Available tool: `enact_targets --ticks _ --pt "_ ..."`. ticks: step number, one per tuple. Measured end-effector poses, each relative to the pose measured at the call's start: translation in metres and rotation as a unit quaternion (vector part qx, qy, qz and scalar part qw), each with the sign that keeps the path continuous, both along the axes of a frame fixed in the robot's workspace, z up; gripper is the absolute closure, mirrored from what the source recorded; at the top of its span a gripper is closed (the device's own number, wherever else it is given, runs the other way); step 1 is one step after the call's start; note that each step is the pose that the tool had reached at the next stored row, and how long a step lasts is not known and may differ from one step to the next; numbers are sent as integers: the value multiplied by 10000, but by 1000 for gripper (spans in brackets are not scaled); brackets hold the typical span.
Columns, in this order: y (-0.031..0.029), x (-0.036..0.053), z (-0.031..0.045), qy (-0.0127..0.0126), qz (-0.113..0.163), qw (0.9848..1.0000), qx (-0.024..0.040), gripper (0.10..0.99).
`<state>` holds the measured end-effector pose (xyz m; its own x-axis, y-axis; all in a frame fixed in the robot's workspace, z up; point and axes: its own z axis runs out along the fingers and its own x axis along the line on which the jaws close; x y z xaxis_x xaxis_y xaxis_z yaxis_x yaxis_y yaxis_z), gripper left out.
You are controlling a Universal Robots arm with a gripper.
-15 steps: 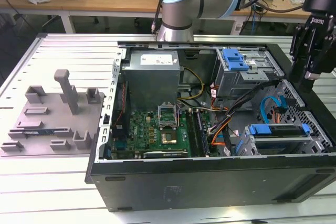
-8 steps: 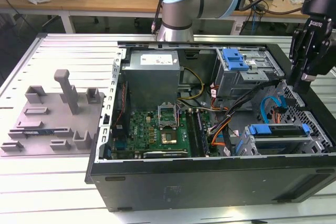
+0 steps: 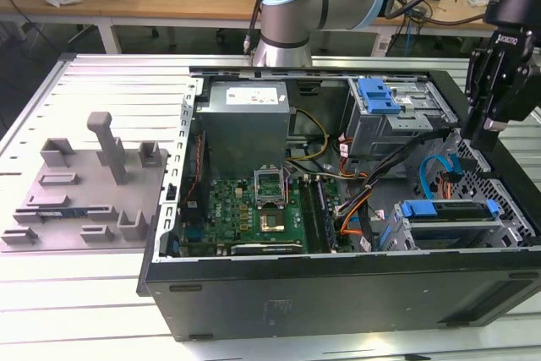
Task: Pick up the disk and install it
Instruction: 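Insert the first disk wire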
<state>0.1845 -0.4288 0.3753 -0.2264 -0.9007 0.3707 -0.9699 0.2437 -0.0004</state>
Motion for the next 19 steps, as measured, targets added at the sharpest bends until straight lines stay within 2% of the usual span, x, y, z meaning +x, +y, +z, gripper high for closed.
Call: enact_targets --ticks 3,7,10,13,15,16,17,19 --pt "4 4 -34 4 89 9999 -60 718" --pt "14 7 -68 3 251 9997 -67 718" --pt "15 7 -103 3 266 9996 -66 718" --pt "14 6 -157 3 251 9997 -69 718" --pt "14 7 -247 4 206 9998 -77 718" --pt "19 7 -297 -1 168 9998 -80 718" --pt "29 7 -305 -53 151 9998 -85 718" --pt "64 7 -319 -58 18 9999 -110 718"
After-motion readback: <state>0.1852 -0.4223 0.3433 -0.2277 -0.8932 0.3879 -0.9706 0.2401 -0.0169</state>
